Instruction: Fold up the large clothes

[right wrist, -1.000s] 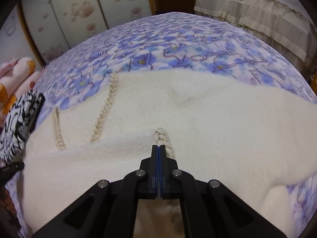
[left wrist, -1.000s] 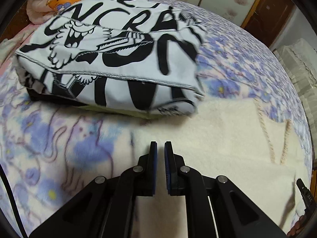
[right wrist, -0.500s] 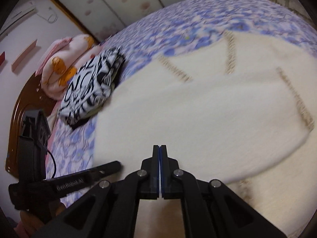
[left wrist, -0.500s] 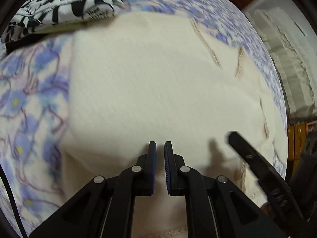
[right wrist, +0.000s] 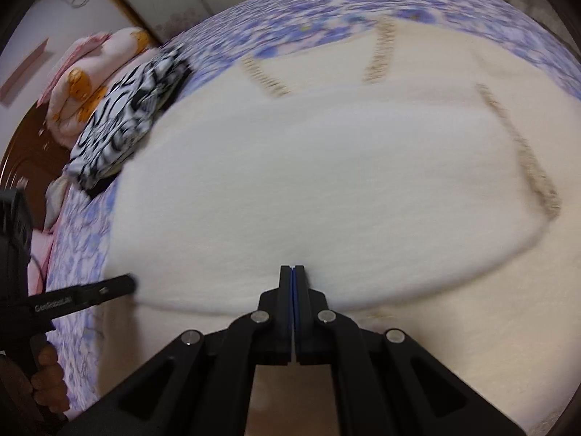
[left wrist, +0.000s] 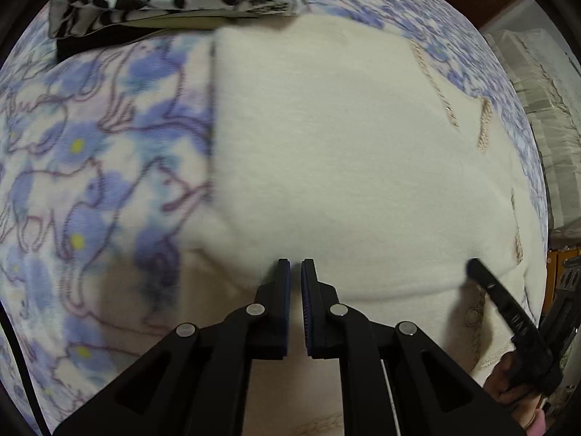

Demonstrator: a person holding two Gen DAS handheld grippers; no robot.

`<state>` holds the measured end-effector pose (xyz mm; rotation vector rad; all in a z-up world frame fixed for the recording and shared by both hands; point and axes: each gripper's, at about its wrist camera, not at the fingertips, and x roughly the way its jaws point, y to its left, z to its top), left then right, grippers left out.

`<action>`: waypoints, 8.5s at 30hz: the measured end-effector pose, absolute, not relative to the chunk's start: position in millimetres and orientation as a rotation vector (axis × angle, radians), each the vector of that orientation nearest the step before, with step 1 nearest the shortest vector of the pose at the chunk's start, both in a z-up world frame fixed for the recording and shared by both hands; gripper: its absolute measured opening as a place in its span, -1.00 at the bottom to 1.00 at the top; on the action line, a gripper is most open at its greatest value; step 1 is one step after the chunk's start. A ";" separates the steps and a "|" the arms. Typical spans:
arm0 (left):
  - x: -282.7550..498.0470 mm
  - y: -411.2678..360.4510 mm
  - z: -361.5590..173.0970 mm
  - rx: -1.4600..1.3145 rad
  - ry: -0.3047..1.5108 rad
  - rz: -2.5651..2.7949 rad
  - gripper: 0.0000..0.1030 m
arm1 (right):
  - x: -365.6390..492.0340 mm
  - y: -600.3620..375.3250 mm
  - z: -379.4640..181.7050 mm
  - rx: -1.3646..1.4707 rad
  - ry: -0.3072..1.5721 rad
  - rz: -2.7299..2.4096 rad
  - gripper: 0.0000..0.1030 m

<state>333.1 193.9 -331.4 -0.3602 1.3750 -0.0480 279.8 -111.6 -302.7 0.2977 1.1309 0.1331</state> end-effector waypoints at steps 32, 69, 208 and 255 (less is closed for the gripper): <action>326.0 202.1 -339.0 -0.349 1.322 0.014 -0.90 | 266.0 -217.3 -331.4 0.358 1.043 -0.404 -1.00; 225.5 -272.3 -235.1 -0.066 1.279 -0.276 -0.17 | 96.9 -427.9 -272.5 0.522 1.246 0.127 -0.16; 347.2 -99.2 -310.2 -0.482 1.285 0.058 -0.45 | 188.8 -361.3 -271.4 0.353 1.177 0.201 -0.11; 401.6 4.8 -178.1 -0.490 0.918 0.182 -0.76 | 253.1 -359.2 -282.7 0.157 0.980 0.058 -0.12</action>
